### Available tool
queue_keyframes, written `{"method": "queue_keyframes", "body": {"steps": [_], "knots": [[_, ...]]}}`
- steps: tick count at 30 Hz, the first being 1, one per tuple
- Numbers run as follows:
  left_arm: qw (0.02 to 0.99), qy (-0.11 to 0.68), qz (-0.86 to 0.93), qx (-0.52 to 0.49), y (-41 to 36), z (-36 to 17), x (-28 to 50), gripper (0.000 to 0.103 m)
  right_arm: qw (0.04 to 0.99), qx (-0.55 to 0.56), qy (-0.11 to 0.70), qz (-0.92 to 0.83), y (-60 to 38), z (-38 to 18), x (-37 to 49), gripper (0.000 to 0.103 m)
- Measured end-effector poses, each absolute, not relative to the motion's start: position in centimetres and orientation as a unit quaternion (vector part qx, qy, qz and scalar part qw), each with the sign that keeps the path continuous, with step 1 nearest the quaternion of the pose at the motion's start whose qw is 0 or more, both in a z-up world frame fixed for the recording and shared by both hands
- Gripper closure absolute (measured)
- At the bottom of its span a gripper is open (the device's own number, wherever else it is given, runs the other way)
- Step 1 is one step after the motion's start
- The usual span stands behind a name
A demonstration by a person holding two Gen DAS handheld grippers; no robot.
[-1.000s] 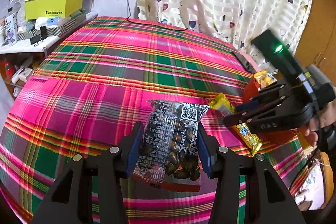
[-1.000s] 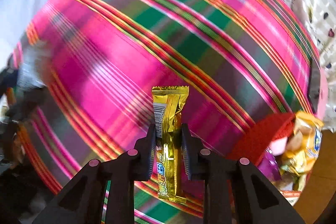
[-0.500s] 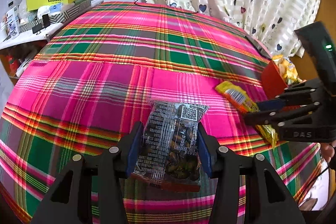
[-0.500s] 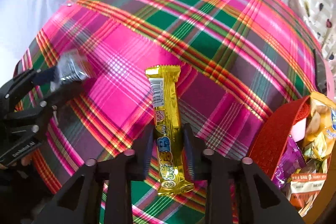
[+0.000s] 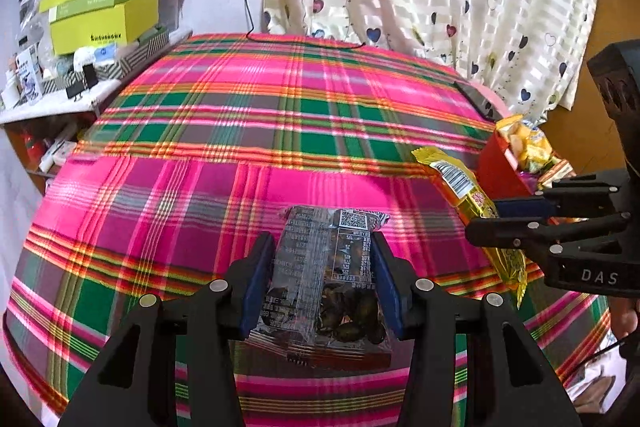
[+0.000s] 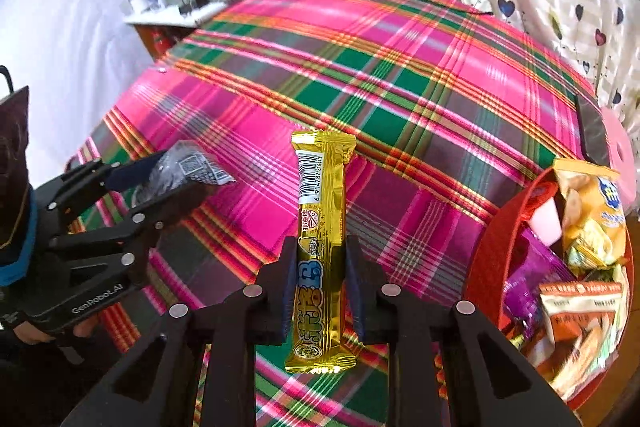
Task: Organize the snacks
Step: 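Carry the dark packet with left tool while right tool carries the yellow bar over the basket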
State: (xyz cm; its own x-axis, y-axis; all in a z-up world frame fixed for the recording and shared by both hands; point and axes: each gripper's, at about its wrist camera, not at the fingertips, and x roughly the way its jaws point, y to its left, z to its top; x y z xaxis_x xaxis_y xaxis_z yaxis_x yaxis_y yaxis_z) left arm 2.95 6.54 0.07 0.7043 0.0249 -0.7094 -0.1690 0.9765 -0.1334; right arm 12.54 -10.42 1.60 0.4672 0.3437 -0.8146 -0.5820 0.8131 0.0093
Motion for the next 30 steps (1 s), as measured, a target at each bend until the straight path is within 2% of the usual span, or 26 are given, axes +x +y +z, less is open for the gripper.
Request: {"method": "queue_keyframes", "body": {"steps": [17, 30], "knots": [[0.932, 0.354, 0.003, -0.074, 1.9, 3.5, 3.9, 0.054, 0.892, -0.063, 0.378, 0.239, -17.9, 6.5, 9.5, 0.082], [0.936, 0.344, -0.041, -0.066, -1.4, 4.9, 5.2, 0.054, 0.915, -0.009, 0.361, 0.180, -25.4, 7.8, 9.5, 0.082]]}}
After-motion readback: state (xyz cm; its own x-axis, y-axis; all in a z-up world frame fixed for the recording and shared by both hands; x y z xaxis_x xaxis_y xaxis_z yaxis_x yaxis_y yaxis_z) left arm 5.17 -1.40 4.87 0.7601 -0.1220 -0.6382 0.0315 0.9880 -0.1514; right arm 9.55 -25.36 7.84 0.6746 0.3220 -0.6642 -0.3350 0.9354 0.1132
